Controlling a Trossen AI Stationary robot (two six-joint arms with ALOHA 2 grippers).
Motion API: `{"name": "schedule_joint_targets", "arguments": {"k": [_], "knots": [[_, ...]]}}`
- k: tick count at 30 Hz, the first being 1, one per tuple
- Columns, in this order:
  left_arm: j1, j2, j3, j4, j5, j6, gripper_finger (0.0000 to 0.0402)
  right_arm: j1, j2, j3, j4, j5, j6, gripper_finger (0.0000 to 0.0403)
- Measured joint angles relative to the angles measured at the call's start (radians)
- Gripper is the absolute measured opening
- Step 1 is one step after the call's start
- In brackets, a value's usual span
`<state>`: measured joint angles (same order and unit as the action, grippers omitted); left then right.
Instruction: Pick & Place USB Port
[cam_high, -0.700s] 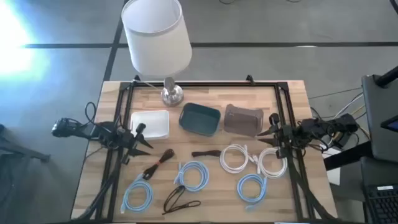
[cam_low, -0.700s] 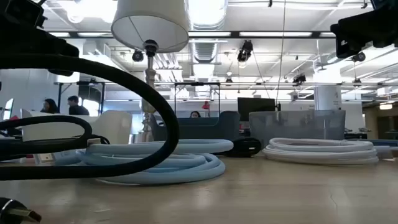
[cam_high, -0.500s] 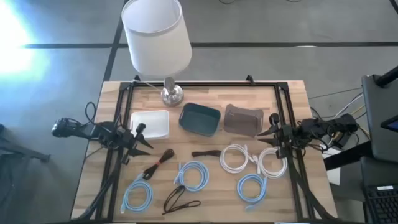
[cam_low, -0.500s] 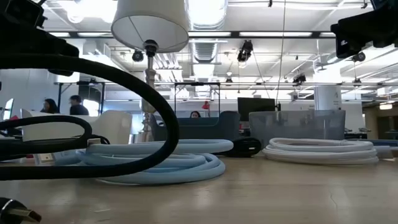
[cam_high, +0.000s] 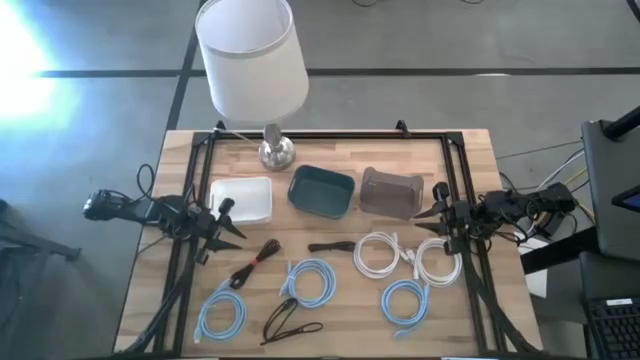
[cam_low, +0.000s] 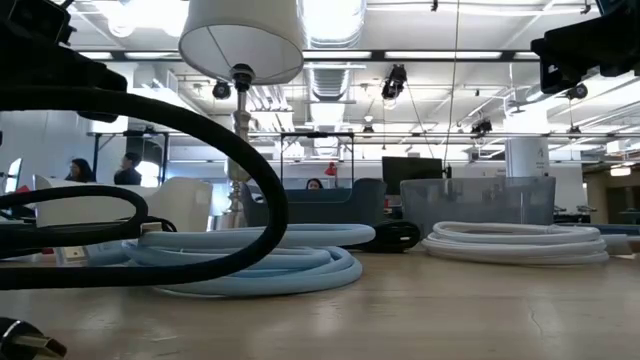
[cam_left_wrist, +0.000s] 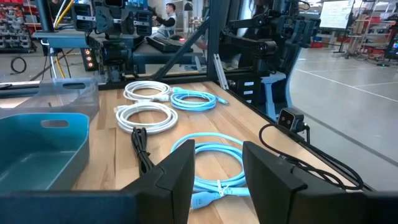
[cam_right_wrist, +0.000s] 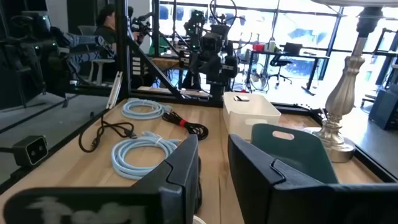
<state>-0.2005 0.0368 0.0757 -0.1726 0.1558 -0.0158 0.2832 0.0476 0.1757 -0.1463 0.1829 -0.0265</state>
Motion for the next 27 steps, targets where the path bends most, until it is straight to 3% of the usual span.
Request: {"name": "schedule_joint_targets", "arguments": {"k": [14,27], "knots": [[0.0,0.0,0.0,0.0,0.0,0.0,0.014,0.0,0.0,0.0,0.0,0.0,-0.001,0.0068],[0.0,0.0,0.0,0.0,0.0,0.0,0.014,0.0,0.0,0.0,0.0,0.0,-0.002,0.0085]]}}
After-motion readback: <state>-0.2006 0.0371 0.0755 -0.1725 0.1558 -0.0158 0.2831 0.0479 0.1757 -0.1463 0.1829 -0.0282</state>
